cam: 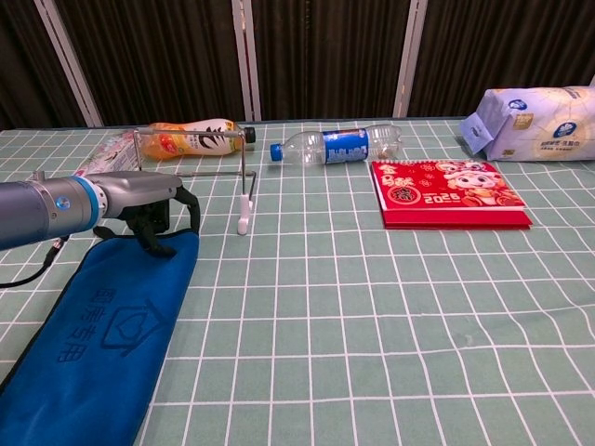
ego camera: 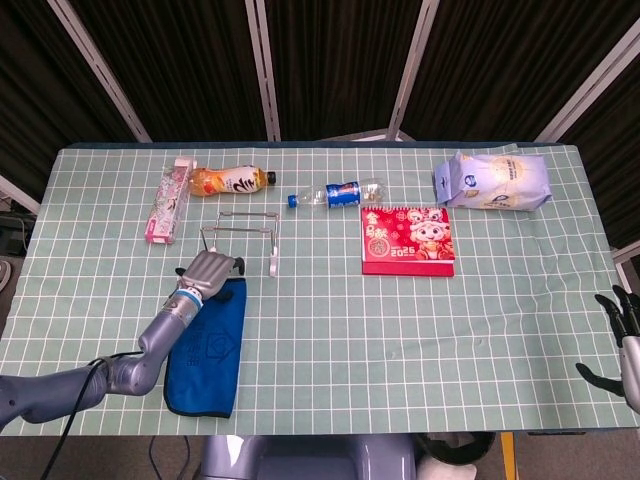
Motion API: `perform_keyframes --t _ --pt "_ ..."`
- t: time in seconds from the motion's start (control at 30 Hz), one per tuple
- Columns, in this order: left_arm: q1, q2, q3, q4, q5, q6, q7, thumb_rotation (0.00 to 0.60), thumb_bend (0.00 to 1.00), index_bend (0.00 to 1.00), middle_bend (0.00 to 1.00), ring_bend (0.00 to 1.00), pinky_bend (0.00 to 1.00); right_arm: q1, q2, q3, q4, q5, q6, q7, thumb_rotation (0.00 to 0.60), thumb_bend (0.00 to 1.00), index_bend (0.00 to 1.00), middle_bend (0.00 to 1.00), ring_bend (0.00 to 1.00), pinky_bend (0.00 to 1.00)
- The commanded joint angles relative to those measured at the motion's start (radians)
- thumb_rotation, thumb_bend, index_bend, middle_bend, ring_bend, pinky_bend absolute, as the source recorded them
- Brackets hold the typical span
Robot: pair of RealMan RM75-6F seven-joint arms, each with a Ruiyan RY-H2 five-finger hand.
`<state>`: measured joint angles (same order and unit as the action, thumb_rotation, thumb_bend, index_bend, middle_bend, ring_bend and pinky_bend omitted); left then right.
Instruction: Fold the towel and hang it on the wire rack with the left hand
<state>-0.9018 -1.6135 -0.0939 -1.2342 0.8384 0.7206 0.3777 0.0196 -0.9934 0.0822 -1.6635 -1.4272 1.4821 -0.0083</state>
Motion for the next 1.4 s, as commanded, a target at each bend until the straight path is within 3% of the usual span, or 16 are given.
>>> perform_keyframes --t 0.03,0.3,0.5,0.7,0.93,1.1,1.23,1.4 --pt "0.008 -0.01 0.001 0.013 0.026 0.007 -0.02 0.6 0.37 0.38 0.97 0.91 1.0 0.0 0.0 -0.001 0.0 -0.001 0.0 0.0 0.6 0.0 0.15 0.0 0.0 0.0" --pt "0.019 -0.02 0.001 0.029 0.064 0.009 -0.044 0.6 0.37 0.43 0.97 0.91 1.0 -0.001 0.001 -0.003 -0.002 -0.004 0.003 0.002 0.6 0.0 0.16 0.0 0.0 0.0" --pt "0.024 -0.02 -0.002 0.03 0.072 0.007 -0.048 0.6 0.37 0.44 0.97 0.91 1.0 -0.002 0.002 -0.005 -0.003 -0.009 0.005 0.002 0.6 0.0 0.26 0.0 0.0 0.0" --pt "0.024 -0.018 -0.005 0.025 0.068 0.002 -0.042 0.6 0.37 0.44 0.97 0.91 1.0 -0.003 0.004 -0.005 -0.005 -0.012 0.009 0.004 0.6 0.0 0.17 0.0 0.0 0.0" --pt "0.027 -0.018 -0.004 0.021 0.066 0.011 -0.032 0.6 0.38 0.58 0.97 0.91 1.0 -0.004 0.004 -0.006 -0.005 -0.016 0.012 0.003 0.6 0.0 0.12 0.0 0.0 0.0" --pt "0.032 -0.012 0.0 0.016 0.071 0.013 -0.026 0.6 0.44 0.6 0.97 0.91 1.0 -0.005 0.004 -0.008 -0.006 -0.02 0.014 0.004 0.6 0.0 0.18 0.0 0.0 0.0" --pt "0.037 -0.004 0.001 0.002 0.084 0.018 -0.032 0.6 0.49 0.63 0.97 0.91 1.0 -0.006 0.005 -0.008 -0.007 -0.021 0.018 0.004 0.6 0.0 0.08 0.0 0.0 0.0" --pt "0.046 0.012 0.007 -0.021 0.111 0.026 -0.041 0.6 0.62 0.7 0.97 0.91 1.0 -0.007 0.005 -0.01 -0.009 -0.026 0.02 0.004 0.6 0.0 0.08 0.0 0.0 0.0"
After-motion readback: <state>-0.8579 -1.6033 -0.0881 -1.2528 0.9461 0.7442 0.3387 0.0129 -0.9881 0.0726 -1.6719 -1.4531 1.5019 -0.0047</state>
